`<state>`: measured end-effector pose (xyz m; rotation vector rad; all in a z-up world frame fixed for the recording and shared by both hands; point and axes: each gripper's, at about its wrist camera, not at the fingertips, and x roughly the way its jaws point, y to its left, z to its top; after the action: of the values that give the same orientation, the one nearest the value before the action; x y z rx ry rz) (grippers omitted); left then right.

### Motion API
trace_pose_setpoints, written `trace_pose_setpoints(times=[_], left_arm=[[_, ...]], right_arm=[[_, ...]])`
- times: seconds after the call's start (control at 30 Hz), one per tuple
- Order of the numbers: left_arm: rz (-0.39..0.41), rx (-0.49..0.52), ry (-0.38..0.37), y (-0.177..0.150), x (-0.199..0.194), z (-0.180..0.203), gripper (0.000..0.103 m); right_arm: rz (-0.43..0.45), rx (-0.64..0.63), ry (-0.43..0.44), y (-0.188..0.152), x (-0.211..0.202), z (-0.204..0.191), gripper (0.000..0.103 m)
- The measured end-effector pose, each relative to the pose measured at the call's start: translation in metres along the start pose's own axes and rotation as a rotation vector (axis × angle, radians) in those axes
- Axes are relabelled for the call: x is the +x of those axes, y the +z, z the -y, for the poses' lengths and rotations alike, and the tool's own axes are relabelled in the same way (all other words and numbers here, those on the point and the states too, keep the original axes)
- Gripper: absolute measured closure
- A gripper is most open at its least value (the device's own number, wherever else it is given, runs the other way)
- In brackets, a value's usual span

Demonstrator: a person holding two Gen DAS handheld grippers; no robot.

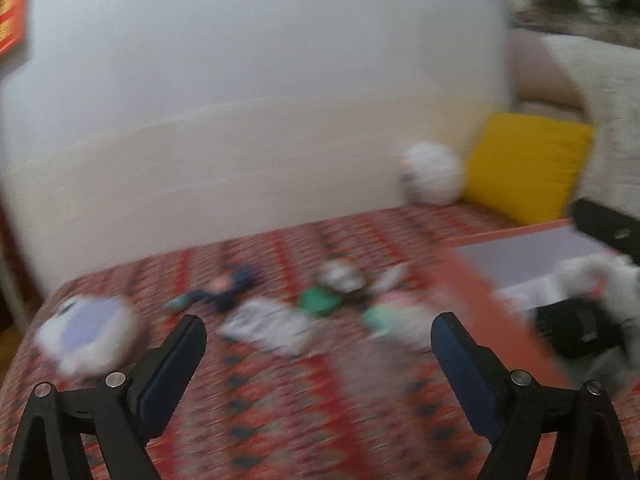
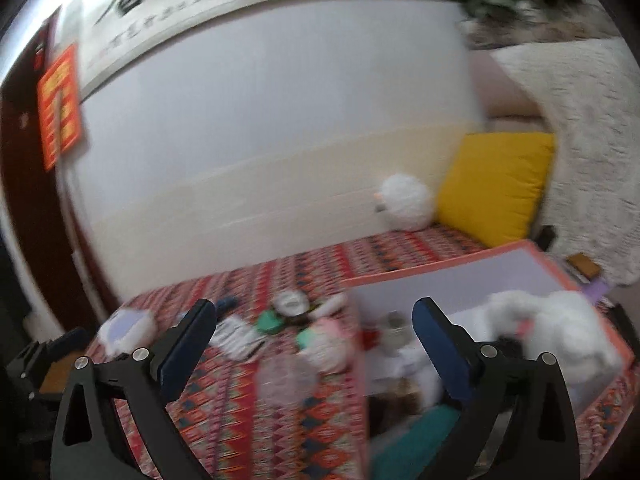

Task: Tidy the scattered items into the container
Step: 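Grasp the clear flower-shaped container with the right tool while the left tool grasps the blue doll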

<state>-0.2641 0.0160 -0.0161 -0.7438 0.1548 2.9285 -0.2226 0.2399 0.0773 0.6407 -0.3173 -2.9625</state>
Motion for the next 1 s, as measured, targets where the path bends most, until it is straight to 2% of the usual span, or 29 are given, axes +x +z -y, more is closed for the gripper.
trace_pose_setpoints(times=[0.1, 0.17, 0.23, 0.33, 0.4, 0.5, 0.63, 0.77, 0.87, 1.0], left_arm=[[-0.045, -0.054, 0.093, -0.019, 0.007, -0.06, 0.007], [-0.071, -0.089, 0.129, -0.03, 0.015, -0.089, 0.007], [-0.113, -0.132, 0.156, -0.041, 0.03, -0.117, 0.007], [-0.176, -0.216, 0.104, -0.048, 0.065, -0.142, 0.007], [-0.197, -0.231, 0.077, -0.047, 0.085, -0.146, 0.007], [-0.219, -0.176, 0.008, -0.03, 0.13, -0.13, 0.007], [-0.232, -0.126, -0.136, 0.001, 0.192, -0.123, 0.007], [-0.268, 0.035, -0.138, 0.022, 0.268, -0.111, 0.007], [-0.335, 0.165, -0.152, 0.026, 0.327, -0.097, 0.007], [-0.409, 0.242, -0.145, 0.027, 0.39, -0.083, 0.007]], right_arm=[[-0.098, -0.063, 0.102, -0.017, 0.036, -0.041, 0.001], [-0.191, -0.108, 0.123, -0.036, 0.066, -0.062, 0.001], [-0.293, -0.158, 0.112, -0.055, 0.099, -0.078, 0.001], [-0.417, -0.21, 0.074, -0.081, 0.144, -0.088, 0.001], [-0.459, -0.248, -0.016, -0.096, 0.17, -0.084, 0.002], [-0.507, -0.252, -0.123, -0.113, 0.197, -0.069, 0.002], [-0.576, -0.193, -0.159, -0.125, 0.224, -0.039, 0.002], [-0.615, -0.162, -0.137, -0.13, 0.236, -0.027, 0.001], [-0.618, -0.15, -0.121, -0.131, 0.243, -0.023, 0.0], [-0.623, -0.134, -0.1, -0.132, 0.253, -0.019, 0.0]])
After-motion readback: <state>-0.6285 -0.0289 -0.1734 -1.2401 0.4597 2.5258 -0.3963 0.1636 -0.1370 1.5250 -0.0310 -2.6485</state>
